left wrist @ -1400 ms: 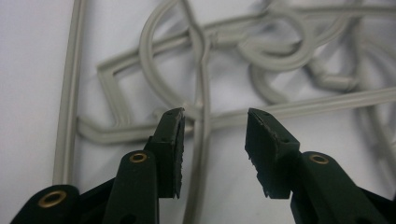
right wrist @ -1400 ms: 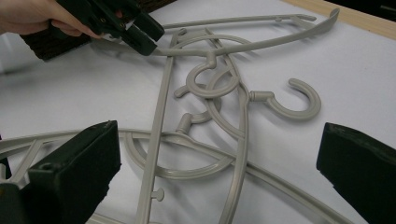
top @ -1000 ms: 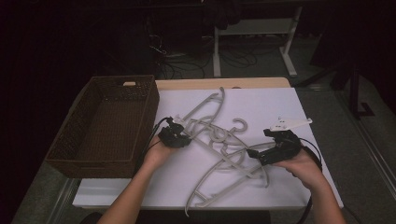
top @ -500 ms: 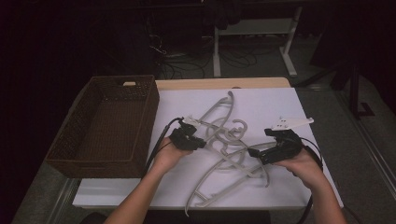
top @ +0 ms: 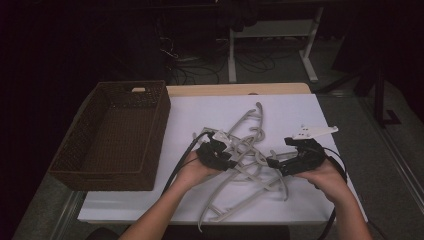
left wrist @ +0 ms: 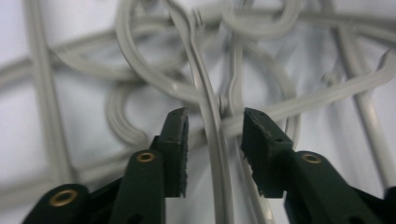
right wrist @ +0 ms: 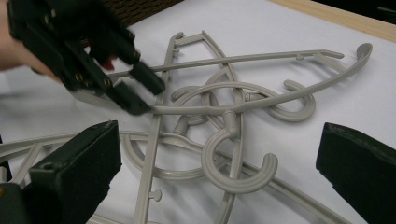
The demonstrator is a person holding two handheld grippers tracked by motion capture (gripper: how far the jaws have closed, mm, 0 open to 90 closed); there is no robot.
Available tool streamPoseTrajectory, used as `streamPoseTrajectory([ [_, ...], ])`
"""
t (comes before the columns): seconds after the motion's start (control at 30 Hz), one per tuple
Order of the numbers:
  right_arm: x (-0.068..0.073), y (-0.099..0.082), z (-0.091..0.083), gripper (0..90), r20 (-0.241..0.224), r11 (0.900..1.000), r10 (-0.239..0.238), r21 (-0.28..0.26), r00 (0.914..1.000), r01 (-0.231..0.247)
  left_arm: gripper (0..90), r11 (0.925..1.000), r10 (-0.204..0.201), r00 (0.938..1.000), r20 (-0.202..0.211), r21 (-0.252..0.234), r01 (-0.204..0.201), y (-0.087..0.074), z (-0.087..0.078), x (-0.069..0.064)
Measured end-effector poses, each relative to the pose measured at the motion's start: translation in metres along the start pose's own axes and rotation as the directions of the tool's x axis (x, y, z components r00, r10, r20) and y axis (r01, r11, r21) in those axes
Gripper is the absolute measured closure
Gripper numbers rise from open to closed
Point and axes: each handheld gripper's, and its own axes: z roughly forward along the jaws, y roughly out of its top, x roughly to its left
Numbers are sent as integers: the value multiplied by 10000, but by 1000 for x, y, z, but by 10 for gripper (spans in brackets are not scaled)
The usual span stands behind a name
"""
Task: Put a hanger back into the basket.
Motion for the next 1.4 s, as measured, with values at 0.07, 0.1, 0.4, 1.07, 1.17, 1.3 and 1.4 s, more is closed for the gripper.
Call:
streamPoseTrajectory([
  [0.07, 0, 0, 0, 2, -7, 10000, 7, 21, 10000, -7, 566, 9997, 208, 9996, -200, -110, -210, 11, -4, 9],
  [0.1, 0, 0, 1, 2, -15, 10000, -2, 24, 10000, 2, 558, 9996, 250, 9989, -392, -123, -255, 17, -4, 15],
  [0.4, 0, 1, 1, 2, -87, 10000, 7, -26, 10000, -7, 544, 9996, 97, 9928, -1193, 264, -66, 70, 35, 77],
  [1.07, 0, 1, 0, 2, -198, 9999, 9, -118, 9998, -11, 750, 9809, -529, 9781, -2015, 1730, 886, 93, 103, 111],
  [1.17, 0, 1, 0, 2, -173, 10000, 4, -94, 9999, -5, 782, 9806, -870, 9717, -2195, 1531, 1224, 90, 96, 115],
  [1.3, 1, 1, 1, 2, -166, 10000, 6, -67, 9999, -7, 798, 9812, -1059, 9637, -2451, 1314, 1413, 85, 82, 123],
  [1.4, 2, 1, 2, 2, -162, 10000, -11, -22, 9999, 11, 803, 9749, -1467, 9520, -2687, 1238, 1852, 77, 72, 134],
])
